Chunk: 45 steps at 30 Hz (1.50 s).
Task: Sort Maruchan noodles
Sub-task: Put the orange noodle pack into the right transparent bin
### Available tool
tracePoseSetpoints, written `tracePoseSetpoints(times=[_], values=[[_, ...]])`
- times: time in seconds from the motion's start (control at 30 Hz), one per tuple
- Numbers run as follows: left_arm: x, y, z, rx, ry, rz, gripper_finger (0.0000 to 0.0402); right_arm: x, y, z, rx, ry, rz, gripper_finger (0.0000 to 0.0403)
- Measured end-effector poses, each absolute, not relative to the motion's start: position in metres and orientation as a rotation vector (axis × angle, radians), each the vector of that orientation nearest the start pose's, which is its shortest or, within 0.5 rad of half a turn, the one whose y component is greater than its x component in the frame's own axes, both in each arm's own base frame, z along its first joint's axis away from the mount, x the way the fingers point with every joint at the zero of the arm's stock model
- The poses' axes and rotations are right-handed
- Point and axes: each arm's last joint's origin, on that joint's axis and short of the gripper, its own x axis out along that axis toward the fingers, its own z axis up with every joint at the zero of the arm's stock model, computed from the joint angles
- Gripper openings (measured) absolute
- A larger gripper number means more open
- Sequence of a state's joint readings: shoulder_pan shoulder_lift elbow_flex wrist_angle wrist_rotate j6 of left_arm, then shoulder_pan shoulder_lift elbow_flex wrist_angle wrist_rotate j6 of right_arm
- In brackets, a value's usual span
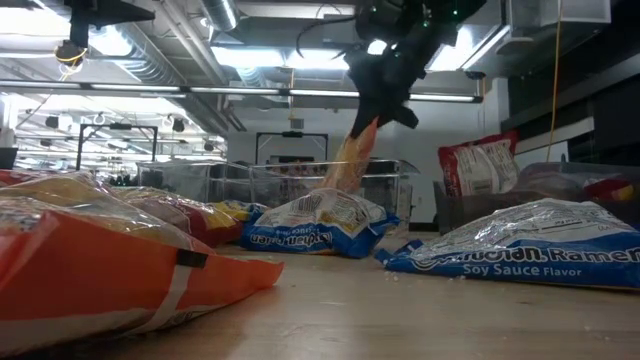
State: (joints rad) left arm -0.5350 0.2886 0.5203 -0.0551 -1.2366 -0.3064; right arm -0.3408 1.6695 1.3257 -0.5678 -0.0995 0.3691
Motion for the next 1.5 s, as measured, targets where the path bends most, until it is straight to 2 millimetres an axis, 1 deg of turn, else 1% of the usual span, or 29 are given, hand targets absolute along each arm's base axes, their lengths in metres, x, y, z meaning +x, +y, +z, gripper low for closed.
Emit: tracePoseSetpoints(times=[0.1,0.27,0.4,0.47,0.57,0.67,0.73,0.83,0.93,1.03,1.2,1.5], values=[[0.072,-0.011,0.307,-0.435,-0.222,0.679,0.0141,0.333,-0.115,0.253,0.563,0.884,-0.382,0.0000],[0.072,-0.011,0.307,-0.436,-0.222,0.679,0.0141,0.329,-0.113,0.242,0.578,0.919,-0.395,0.0000],[0.072,-0.011,0.307,-0.438,-0.223,0.679,0.0141,0.325,-0.112,0.237,0.565,0.958,-0.402,0.0001],[0.072,-0.011,0.307,-0.438,-0.223,0.679,0.0141,0.324,-0.112,0.236,0.545,0.982,-0.407,0.0009],[0.072,-0.011,0.307,-0.438,-0.223,0.679,0.0141,0.322,-0.112,0.235,0.509,1.007,-0.403,0.0037],[0.072,-0.011,0.307,-0.438,-0.223,0.679,0.0141,0.320,-0.111,0.239,0.476,1.043,-0.396,0.0082],[0.072,-0.011,0.307,-0.438,-0.223,0.679,0.0141,0.320,-0.112,0.246,0.434,1.062,-0.407,0.0116],[0.072,-0.011,0.307,-0.438,-0.223,0.679,0.0141,0.317,-0.113,0.264,0.374,1.115,-0.465,0.0159],[0.072,-0.011,0.307,-0.437,-0.222,0.679,0.0141,0.318,-0.112,0.279,0.307,1.123,-0.497,0.0181],[0.072,-0.011,0.306,-0.432,-0.218,0.680,0.0141,0.321,-0.105,0.284,0.247,1.121,-0.461,0.0178],[0.072,-0.011,0.306,-0.425,-0.212,0.681,0.0141,0.322,-0.095,0.275,0.205,1.151,-0.453,0.0149],[0.072,-0.011,0.305,-0.422,-0.209,0.682,0.0141,0.322,-0.095,0.261,0.230,1.142,-0.466,0.0109]])
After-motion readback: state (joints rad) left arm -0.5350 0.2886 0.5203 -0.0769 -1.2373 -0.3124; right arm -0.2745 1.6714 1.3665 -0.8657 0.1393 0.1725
